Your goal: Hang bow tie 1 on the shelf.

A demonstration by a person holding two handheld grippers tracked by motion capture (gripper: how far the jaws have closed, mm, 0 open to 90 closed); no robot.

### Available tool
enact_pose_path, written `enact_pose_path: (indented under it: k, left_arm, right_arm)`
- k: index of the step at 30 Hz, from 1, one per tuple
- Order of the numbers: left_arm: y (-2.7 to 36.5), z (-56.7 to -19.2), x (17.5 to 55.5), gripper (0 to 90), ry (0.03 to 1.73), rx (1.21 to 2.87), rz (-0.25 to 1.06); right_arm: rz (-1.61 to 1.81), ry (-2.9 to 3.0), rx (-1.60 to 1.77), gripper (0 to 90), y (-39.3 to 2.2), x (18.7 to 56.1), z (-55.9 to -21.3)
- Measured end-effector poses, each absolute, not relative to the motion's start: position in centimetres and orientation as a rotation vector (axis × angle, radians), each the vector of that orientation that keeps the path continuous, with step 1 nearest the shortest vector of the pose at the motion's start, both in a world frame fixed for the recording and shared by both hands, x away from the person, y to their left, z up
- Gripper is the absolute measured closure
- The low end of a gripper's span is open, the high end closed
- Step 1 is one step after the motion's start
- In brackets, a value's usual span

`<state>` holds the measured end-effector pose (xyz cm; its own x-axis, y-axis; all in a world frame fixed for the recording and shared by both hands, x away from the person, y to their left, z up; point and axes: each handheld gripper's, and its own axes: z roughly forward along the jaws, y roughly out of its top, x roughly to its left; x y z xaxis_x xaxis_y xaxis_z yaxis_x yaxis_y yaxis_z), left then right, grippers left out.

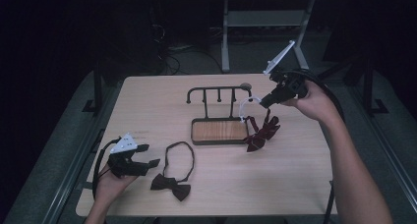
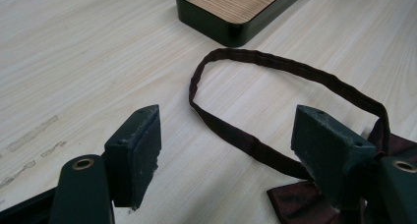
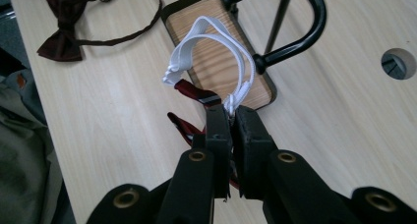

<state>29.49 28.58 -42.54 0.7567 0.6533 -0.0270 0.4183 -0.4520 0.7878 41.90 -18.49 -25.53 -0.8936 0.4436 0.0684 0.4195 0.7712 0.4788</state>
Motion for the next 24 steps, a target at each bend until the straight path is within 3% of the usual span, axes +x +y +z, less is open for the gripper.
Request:
enact_pose_path:
  k: [24]
  left_arm:
    - [28.4,-42.5,29.4,27.2,0.793,2.112,0.344]
  right_arm:
    - [0.783,2.892,0.845,84.6,-19.5,45.6,-26.2]
